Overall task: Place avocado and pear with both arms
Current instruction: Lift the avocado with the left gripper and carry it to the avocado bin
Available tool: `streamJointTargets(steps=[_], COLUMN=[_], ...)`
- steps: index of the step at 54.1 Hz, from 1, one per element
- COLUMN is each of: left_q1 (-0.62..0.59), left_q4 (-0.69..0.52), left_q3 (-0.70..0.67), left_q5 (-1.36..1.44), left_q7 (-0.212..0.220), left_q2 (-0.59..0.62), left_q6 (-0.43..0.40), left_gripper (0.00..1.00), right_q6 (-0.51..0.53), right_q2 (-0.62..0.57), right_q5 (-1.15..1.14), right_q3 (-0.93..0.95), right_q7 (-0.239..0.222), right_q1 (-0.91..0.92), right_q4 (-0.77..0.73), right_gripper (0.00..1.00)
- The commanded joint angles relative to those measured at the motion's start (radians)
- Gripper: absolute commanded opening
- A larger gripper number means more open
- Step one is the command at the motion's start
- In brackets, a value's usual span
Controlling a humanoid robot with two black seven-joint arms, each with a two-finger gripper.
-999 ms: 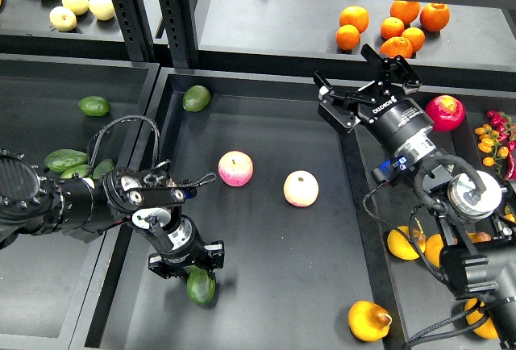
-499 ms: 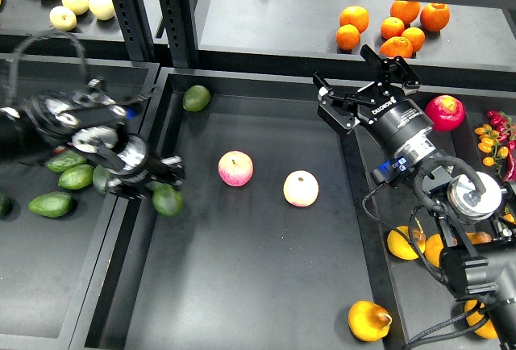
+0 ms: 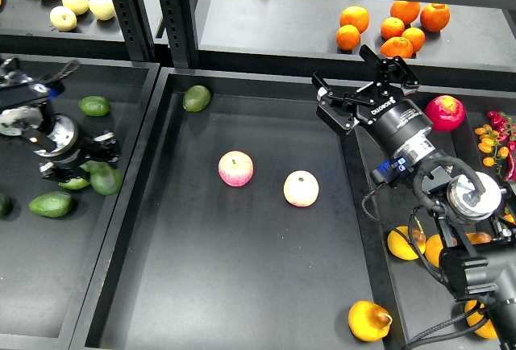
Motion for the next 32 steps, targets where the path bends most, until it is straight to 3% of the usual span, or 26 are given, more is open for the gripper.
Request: streamJointTargets(steps=[1, 32], left_q1=[0.015, 0.182], left_q4=[0.000, 0.000], left_q3=[-0.003, -0.119], left_q5=[0.013, 0.099], left_q7=[0.000, 0.000], left_q2=[0.040, 0.086], left_q6=[0.000, 0.000], left_gripper=[0.15, 0.21], right_q6=[0.000, 0.000], right_q2=[0.000, 0.000], right_q5=[0.000, 0.000], right_q3=[-0.002, -0.005], right_q7=[0.000, 0.000], right_q1=[0.000, 0.000], right_q4=[0.000, 0.004], right_gripper=[1.00, 1.00])
